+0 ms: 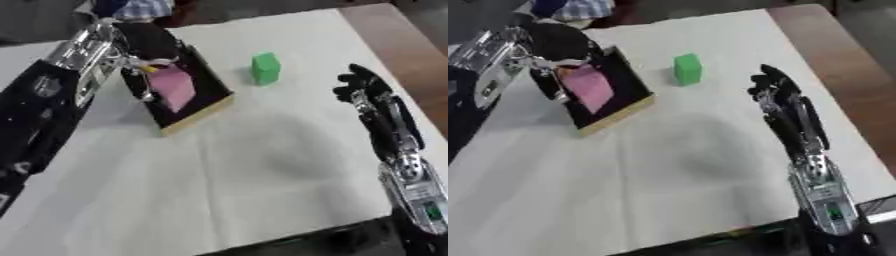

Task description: Pick up objects on the table and place them in the box.

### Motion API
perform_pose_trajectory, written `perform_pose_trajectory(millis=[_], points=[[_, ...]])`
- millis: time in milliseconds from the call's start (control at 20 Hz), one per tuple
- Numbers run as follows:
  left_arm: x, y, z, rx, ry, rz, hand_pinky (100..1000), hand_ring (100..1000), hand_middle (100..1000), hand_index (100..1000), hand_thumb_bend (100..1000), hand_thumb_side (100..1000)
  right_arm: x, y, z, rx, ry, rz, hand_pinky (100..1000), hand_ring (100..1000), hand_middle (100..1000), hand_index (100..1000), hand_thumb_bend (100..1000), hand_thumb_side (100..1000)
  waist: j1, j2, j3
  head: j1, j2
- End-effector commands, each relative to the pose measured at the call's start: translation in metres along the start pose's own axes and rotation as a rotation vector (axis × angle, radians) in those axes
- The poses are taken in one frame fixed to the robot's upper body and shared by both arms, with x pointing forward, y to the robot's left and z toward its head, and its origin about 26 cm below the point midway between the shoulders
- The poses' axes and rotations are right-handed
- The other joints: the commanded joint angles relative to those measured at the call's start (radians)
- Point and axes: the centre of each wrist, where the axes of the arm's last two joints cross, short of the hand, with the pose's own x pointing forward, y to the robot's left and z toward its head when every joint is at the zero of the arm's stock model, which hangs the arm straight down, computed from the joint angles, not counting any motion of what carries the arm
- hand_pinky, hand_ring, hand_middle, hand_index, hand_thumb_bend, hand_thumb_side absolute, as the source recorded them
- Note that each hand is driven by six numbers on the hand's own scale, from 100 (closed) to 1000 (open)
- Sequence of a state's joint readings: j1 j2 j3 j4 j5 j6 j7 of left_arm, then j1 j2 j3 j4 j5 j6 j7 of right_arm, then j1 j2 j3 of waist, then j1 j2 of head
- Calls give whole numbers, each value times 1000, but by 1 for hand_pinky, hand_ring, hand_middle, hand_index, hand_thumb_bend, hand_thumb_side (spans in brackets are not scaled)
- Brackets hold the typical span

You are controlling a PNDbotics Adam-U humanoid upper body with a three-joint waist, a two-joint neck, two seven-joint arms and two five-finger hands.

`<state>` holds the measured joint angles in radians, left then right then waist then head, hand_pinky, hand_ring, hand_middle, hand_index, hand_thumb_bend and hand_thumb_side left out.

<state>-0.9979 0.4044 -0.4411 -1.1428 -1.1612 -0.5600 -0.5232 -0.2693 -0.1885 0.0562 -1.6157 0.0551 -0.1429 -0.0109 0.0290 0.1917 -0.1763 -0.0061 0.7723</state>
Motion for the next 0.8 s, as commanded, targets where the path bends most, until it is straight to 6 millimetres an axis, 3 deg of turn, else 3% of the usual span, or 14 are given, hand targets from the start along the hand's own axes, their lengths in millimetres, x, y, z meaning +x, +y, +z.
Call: perform_pose_trajectory(millis=[50, 300, 550, 800], points=[[-6, 4, 10, -25, -8, -39, 767, 713, 657, 723, 473, 148, 6, -3, -5, 2, -27, 8, 780, 737, 757, 900, 100, 686, 4, -13, 3, -4, -2], [-6, 0, 19, -76, -34, -54, 778, 756, 732, 756, 510, 173, 6, -4, -5, -2, -28, 12, 779, 737, 757, 900, 100, 686, 4, -14, 10, -10, -2], [-8, -1, 31, -132, -24, -70, 803, 820, 838, 864, 646, 279, 6, -5, -5, -3, -28, 15, 780, 738, 757, 900, 100, 686, 4, -16, 19, -13, -2], [-13, 1, 46, -123, 8, -80, 809, 825, 841, 874, 668, 291, 9, -7, -9, 0, -39, 28, 780, 738, 758, 900, 100, 676, -1, -18, 24, -19, -2]])
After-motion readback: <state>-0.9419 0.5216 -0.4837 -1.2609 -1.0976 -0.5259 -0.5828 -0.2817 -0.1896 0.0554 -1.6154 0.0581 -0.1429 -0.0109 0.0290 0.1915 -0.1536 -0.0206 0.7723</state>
